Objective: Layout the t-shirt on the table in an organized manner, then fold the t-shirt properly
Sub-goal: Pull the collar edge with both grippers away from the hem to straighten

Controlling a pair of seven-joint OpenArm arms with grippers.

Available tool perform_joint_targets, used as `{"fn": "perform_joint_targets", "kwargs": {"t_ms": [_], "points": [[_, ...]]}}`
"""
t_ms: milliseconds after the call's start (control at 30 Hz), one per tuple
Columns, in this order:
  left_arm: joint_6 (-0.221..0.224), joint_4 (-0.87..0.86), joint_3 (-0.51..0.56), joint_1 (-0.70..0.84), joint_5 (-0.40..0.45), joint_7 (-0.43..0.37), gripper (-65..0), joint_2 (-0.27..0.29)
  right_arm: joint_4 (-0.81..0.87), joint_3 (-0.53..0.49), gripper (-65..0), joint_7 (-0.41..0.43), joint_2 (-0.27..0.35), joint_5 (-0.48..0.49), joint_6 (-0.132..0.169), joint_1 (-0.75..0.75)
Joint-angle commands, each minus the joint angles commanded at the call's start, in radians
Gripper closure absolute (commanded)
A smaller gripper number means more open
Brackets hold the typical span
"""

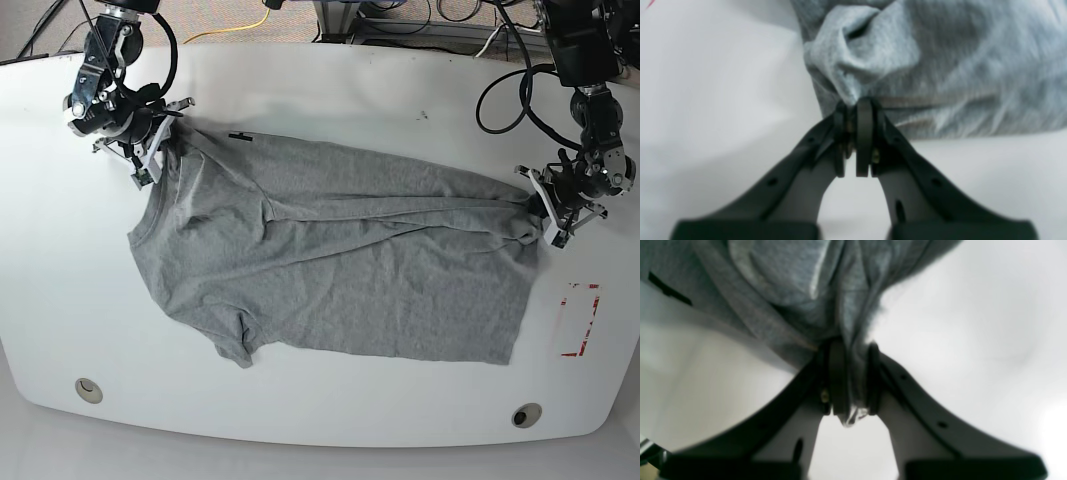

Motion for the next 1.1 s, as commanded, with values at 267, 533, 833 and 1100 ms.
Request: {"fn": "perform_joint_targets", "kwargs": {"t_ms": [267, 533, 833, 1100], "points": [[0.0, 0.209, -0.002, 0.163, -0.002, 0.075, 0.0, -0.009, 0.0, 0.0, -8.2, -0.005, 0.084, -0.006, 0.0, -0.009], [0.0, 0.388, -0.061, 0.307, -0.002, 0.153, -0.3, -0.005, 0.0, 0.005, -8.2, -0.008, 0.144, 0.0, 0.0, -0.055], [0.0, 0.506, -0.121, 0.42, -0.005, 0.233, -0.4, 0.015, 0.046, 0.006, -8.1, -0.034, 0.144, -0.002, 0.0, -0.129], [0.0, 0.508, -0.126, 0.465, -0.005, 0.233, -0.4, 0.015, 0.143, 0.006, -8.1, -0.034, 0.121, -0.006, 0.0, -0.218]]}}
